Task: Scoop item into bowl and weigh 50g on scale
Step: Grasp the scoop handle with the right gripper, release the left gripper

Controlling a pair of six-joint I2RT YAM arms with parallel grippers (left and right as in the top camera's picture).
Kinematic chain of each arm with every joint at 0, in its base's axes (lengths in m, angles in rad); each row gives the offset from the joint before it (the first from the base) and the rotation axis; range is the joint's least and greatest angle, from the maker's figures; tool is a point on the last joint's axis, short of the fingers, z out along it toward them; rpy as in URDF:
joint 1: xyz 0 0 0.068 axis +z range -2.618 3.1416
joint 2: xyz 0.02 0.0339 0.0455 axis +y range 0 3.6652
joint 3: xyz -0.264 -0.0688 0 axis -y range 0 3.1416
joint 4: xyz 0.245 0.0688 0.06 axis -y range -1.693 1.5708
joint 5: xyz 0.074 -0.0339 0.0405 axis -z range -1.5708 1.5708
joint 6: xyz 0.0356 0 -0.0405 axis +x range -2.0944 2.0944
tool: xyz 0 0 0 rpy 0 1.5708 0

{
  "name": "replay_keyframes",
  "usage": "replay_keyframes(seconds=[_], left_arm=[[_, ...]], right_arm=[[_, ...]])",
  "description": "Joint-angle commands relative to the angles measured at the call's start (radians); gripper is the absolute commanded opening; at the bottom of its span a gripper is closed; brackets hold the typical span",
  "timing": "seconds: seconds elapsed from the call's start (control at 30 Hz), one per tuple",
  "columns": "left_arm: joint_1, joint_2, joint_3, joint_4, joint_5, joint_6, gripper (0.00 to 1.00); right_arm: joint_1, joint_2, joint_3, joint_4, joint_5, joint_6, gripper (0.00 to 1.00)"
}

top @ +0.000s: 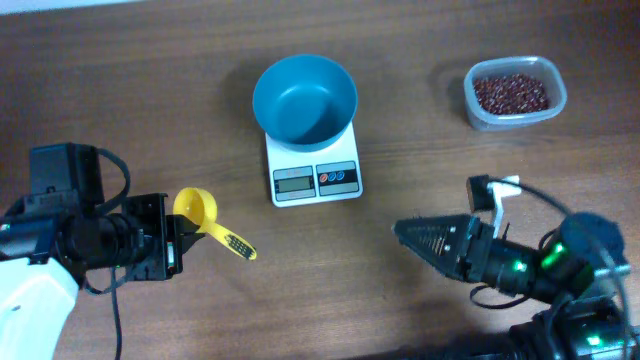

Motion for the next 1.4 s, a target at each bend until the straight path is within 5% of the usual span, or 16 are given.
replay_keyframes(seconds=[0.0, 0.07, 0.17, 0.27, 0.4, 0.47, 0.57, 0.63, 1.37], left_arm=[[0.0, -0.006, 0.006, 0.021, -0.045, -0.087, 0.0], [-0.001, -0.006, 0.006, 0.05, -0.045, -0.116, 0.0], [-0.095, -0.006, 0.006, 0.053, -0.045, -0.333, 0.0], [-0.255, -0.006, 0.006, 0.114, -0.04, -0.518, 0.0], [-0.353, -0.006, 0.006, 0.318, -0.036, -0.518, 0.0], [-0.353, -0.006, 0.006, 0.323, -0.018, -0.518, 0.0], [-0.353, -0.006, 0.006, 0.323, 0.027, -0.518, 0.0], [-0.353, -0.006, 0.006, 0.323, 0.038, -0.518, 0.0], [-0.354, -0.006, 0.006, 0.232, 0.125, -0.396, 0.0]], right_arm=[[0.006, 0.157, 0.157, -0.027, -0.024, 0.01, 0.99], [0.006, 0.289, 0.28, -0.1, -0.022, -0.078, 0.99], [0.095, 0.438, 0.526, -0.515, 0.203, -0.322, 0.99], [0.293, 0.452, 0.576, -0.514, 0.417, -0.37, 0.99], [0.513, 0.476, 0.576, -0.42, 0.618, -0.38, 1.0], [0.656, 0.509, 0.576, -0.363, 0.772, -0.389, 0.89], [0.842, 0.629, 0.576, -0.213, 0.94, -0.389, 0.58], [0.904, 0.732, 0.576, -0.104, 0.954, -0.389, 0.55], [0.903, 0.811, 0.576, -0.024, 1.017, -0.389, 0.15]])
